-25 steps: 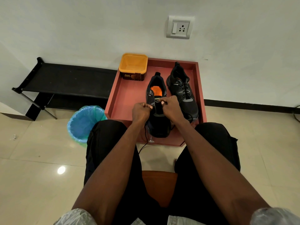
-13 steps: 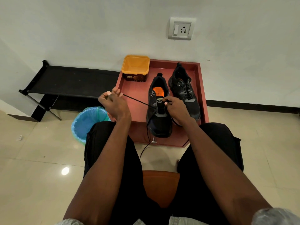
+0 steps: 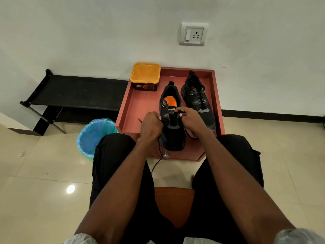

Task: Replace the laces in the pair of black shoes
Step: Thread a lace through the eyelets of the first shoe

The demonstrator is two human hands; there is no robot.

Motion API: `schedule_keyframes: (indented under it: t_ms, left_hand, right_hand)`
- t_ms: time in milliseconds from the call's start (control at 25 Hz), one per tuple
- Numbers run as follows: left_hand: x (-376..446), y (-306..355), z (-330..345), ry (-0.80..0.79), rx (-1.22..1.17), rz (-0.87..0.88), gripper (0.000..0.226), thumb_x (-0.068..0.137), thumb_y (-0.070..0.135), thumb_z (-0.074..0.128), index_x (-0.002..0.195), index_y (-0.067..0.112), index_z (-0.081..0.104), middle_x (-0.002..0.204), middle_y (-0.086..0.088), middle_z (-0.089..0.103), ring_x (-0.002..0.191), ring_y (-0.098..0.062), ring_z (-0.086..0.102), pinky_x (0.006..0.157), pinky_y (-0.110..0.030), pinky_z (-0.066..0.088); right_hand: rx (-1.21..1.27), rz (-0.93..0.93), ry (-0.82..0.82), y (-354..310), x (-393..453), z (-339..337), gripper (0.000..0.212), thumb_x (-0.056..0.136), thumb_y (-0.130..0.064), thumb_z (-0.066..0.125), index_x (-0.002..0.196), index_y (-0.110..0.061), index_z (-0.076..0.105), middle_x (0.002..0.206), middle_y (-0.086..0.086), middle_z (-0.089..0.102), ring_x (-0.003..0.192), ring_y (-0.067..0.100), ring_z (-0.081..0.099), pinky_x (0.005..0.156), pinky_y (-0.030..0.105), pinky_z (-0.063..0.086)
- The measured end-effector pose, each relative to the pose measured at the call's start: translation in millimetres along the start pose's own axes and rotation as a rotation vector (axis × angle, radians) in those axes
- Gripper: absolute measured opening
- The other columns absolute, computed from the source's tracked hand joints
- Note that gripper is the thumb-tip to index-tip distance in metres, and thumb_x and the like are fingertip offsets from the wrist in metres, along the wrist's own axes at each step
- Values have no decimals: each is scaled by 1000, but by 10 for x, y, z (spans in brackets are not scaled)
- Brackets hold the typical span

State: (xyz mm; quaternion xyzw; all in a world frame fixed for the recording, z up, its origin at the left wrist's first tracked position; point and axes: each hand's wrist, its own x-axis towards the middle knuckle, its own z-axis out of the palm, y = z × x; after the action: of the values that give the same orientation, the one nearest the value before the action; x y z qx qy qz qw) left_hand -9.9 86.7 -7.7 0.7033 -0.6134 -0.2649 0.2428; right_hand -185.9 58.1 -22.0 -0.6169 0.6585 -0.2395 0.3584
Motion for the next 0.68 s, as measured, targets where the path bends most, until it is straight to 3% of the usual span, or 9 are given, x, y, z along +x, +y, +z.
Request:
schedule_keyframes:
  t_ms: [80,200,280,360,440,520,600,680]
  left_hand:
    - [3,39,-108,264,-142,-50,14,98,7,45,103,8,58,105,-7,55,89,-16,54,77,-29,49]
    - [71,10,-393,795,-581,-304,20,101,10,40,113,8,55,113,-7,52,94,-14,54,70,-13,41]
    - [72,-10,-468,895,-644,-385,24,99,7,42,120,9,54,121,-7,51,99,-14,56,69,-9,40]
    - [9,18,-385,666,-409,-237,34,98,4,46,131,12,51,133,-6,51,110,-13,55,83,-10,40]
    - [-44,41,-201,240,-197,-16,39,97,7,52,136,12,52,139,-5,53,119,-12,52,96,-22,41]
    - [-23,-2,-29,-89,-42,88,30,96,13,57,125,13,63,126,-8,65,114,-21,60,95,-35,48]
    - [2,-29,53,-157,53,68,19,94,15,56,102,12,72,98,-10,72,93,-29,67,78,-39,54]
    - [-9,5,39,-23,41,20,20,92,11,52,88,11,72,85,-7,70,79,-27,66,68,-38,53]
  right_hand:
    - [-13,2,-2,14,9,-10,40,95,-3,40,111,-27,68,104,3,65,69,19,57,56,30,41]
    - [-18,-8,-4,27,16,-18,41,96,-4,40,112,-28,68,111,2,66,79,20,60,65,32,47]
    - [-30,-11,-7,26,13,-28,41,95,-5,40,112,-29,69,111,3,67,85,23,62,73,38,51]
    - [-33,-13,-10,27,22,-20,41,94,-4,41,110,-30,69,107,5,68,82,24,62,72,40,52]
    - [-40,-10,-11,20,26,-3,40,94,-4,42,109,-30,69,101,4,68,76,23,60,67,40,50]
    - [-34,-15,-10,21,20,1,34,94,-7,47,109,-29,69,95,2,66,69,19,57,63,36,46]
    - [-29,-22,-13,19,6,2,28,94,-11,54,111,-27,69,92,0,65,66,14,53,64,30,43]
    - [-28,-31,-16,19,-4,0,28,93,-12,55,112,-27,69,95,0,66,71,17,55,67,32,45]
